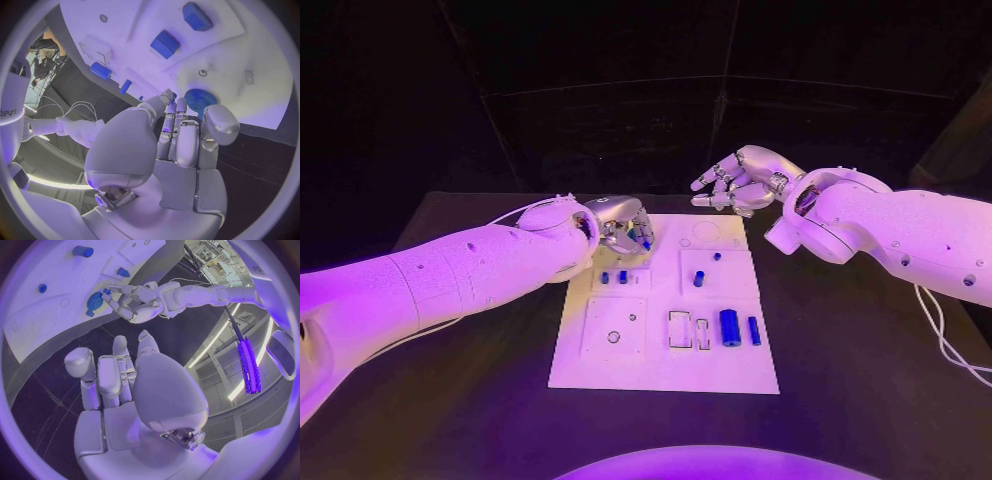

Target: Assemble the parts on the task board

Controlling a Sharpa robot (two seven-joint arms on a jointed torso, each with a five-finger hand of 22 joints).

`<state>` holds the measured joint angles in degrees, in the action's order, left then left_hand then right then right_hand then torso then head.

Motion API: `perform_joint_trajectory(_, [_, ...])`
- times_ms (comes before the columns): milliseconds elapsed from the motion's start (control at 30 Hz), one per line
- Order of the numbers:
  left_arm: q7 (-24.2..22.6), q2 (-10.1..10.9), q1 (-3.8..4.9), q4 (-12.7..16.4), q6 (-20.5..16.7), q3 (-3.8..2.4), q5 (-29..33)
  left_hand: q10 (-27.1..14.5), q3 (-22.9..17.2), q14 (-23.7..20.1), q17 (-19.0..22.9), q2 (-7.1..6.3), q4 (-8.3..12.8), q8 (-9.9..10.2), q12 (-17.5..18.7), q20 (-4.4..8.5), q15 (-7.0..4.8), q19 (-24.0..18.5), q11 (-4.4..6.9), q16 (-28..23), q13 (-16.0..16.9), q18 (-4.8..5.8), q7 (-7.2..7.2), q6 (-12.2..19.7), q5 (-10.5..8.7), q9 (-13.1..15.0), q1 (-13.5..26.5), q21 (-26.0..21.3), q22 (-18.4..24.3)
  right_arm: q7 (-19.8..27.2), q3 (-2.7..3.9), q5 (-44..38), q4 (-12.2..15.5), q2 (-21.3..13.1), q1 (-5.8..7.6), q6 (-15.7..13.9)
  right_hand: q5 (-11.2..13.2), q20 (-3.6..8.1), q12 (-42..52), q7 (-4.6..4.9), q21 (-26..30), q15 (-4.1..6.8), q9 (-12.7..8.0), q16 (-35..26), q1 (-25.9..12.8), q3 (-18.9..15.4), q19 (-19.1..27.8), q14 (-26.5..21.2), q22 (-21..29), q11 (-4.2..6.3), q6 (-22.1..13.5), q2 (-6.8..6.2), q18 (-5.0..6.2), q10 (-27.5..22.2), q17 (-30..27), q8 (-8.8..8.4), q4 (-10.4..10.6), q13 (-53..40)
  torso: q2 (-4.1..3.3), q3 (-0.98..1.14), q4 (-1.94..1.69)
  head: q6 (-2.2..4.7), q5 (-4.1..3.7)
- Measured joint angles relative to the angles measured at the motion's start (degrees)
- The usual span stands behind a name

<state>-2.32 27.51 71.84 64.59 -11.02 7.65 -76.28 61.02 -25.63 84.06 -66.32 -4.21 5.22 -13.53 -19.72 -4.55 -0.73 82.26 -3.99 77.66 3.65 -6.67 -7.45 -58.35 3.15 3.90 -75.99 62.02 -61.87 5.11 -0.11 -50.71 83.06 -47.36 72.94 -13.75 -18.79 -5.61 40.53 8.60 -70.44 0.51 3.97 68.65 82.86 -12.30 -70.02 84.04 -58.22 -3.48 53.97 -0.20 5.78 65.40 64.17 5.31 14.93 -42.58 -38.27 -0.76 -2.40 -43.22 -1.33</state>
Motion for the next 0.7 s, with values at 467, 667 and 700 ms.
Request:
perform_joint_trajectory(467, [0.39,6.31,0.67,4.26,0.85,-1.59,3.02,0.41,-0.41,0.00,0.25,-0.24,0.08,0.42,0.38,0.19,0.00,0.19,0.00,0.00,0.00,0.00,-0.01,-0.43,0.00,-0.01,0.24,0.22,-0.48,0.00,0.00,0.00,-0.17,-0.19,0.00,0.01,0.00,0.00,0.00,0.00,0.00,0.00,-0.01,0.00,0.00,0.00,0.00,0.00,0.00,0.00,0.00,0.00,0.00,0.00,0.00,0.00,0.00,-0.01,0.04,0.00,-0.16,0.23,0.53])
perform_joint_trajectory(667, [1.25,6.83,0.69,4.08,3.12,-1.58,3.42,0.41,-0.50,0.00,0.32,-0.24,0.18,0.42,0.67,0.19,0.01,0.19,0.00,0.00,0.00,0.00,-0.02,-0.43,0.00,-0.01,0.24,0.21,-0.48,0.00,0.00,0.00,-0.26,-0.20,0.00,0.01,0.00,0.00,0.00,0.00,0.00,0.00,-0.01,0.00,0.00,0.00,0.00,0.00,0.00,0.00,0.00,0.00,0.00,0.00,0.00,0.00,0.00,-0.01,-0.05,-0.03,-0.16,0.15,0.68])
perform_joint_trajectory(700, [1.42,6.81,0.69,4.00,3.59,-1.52,3.42,0.42,-0.56,0.00,0.33,-0.24,0.24,0.42,0.67,0.19,0.01,0.19,0.02,0.00,0.00,0.00,-0.02,-0.43,0.00,-0.01,0.24,0.21,-0.48,0.00,0.00,0.00,-0.27,-0.19,0.00,0.01,0.00,0.00,0.00,0.00,0.00,0.00,-0.01,0.00,0.00,0.00,0.00,0.00,0.00,0.00,0.00,0.00,0.00,0.00,0.00,0.00,0.00,-0.01,-0.07,-0.03,-0.15,0.14,0.69])
